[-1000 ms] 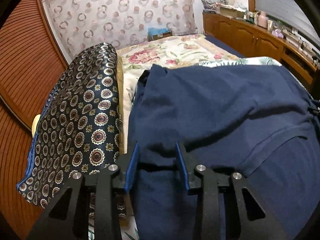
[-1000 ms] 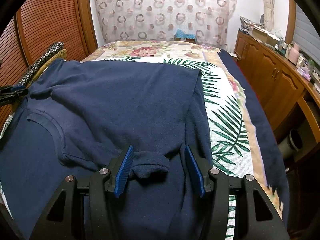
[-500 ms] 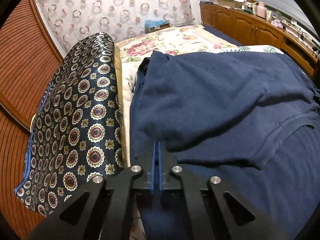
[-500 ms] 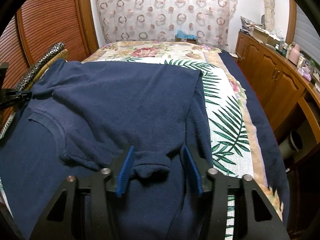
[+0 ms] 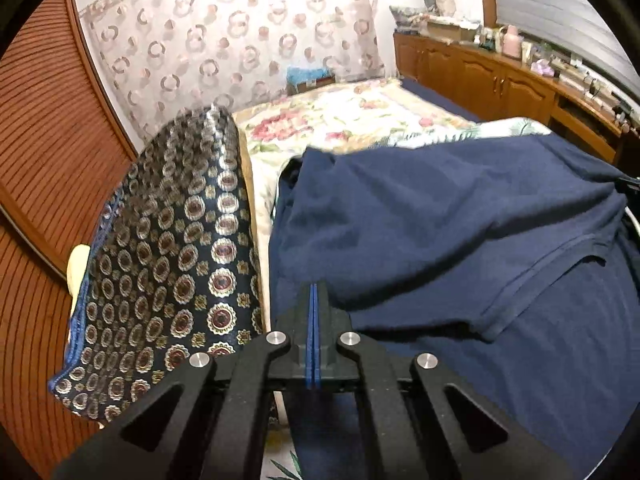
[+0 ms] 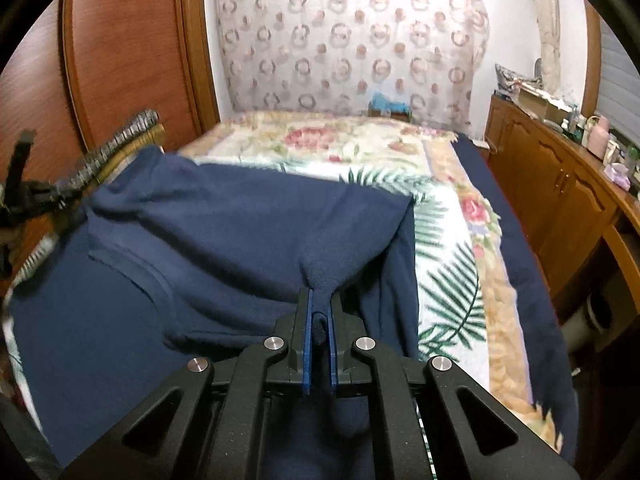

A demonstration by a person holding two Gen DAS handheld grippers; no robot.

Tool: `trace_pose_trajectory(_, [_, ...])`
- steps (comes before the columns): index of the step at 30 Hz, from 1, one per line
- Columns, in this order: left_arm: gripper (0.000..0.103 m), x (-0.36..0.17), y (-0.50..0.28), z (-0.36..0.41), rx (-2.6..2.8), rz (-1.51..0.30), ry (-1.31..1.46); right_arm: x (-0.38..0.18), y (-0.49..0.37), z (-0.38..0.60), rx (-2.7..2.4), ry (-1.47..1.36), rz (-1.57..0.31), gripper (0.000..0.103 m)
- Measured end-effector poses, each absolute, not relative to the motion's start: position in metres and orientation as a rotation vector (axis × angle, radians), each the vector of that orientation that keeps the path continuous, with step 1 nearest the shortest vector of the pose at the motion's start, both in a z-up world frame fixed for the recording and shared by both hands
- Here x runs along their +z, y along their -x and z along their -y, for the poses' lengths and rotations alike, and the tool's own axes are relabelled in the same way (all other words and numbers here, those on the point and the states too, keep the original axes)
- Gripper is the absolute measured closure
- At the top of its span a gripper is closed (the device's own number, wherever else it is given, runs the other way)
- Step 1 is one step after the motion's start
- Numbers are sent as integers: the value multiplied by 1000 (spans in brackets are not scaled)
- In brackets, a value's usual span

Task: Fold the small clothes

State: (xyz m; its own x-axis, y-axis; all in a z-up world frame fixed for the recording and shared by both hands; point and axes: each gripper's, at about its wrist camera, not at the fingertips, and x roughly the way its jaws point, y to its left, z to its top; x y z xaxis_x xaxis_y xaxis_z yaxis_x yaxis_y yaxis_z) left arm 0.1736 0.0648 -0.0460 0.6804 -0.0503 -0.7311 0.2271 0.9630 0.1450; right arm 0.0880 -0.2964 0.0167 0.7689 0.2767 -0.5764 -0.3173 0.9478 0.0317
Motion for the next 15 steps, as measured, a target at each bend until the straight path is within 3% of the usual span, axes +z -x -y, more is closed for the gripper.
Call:
trace_pose_trajectory(6, [100,-37,-175,-61,-158,-797,-263,18,-84,294,322,90,-597,97])
trace_pose_trajectory(7, [96,-41,-179,-61,-158,-819,-269,16,-85,295,319,91,-601,97])
trace_pose_trajectory(8, [81,-45,-183,-62,-162,-845,-273,15,-87,296,317,91,-603,97])
trace_pose_trajectory(9, [73,-50,-187,-62,-169,-866,-279,12,-88,297,314,90,-605,97])
trace_pose_trajectory(15, [73,-74,-199,-58,-167,-946,-307,1,-96,304,295,64,-615,97])
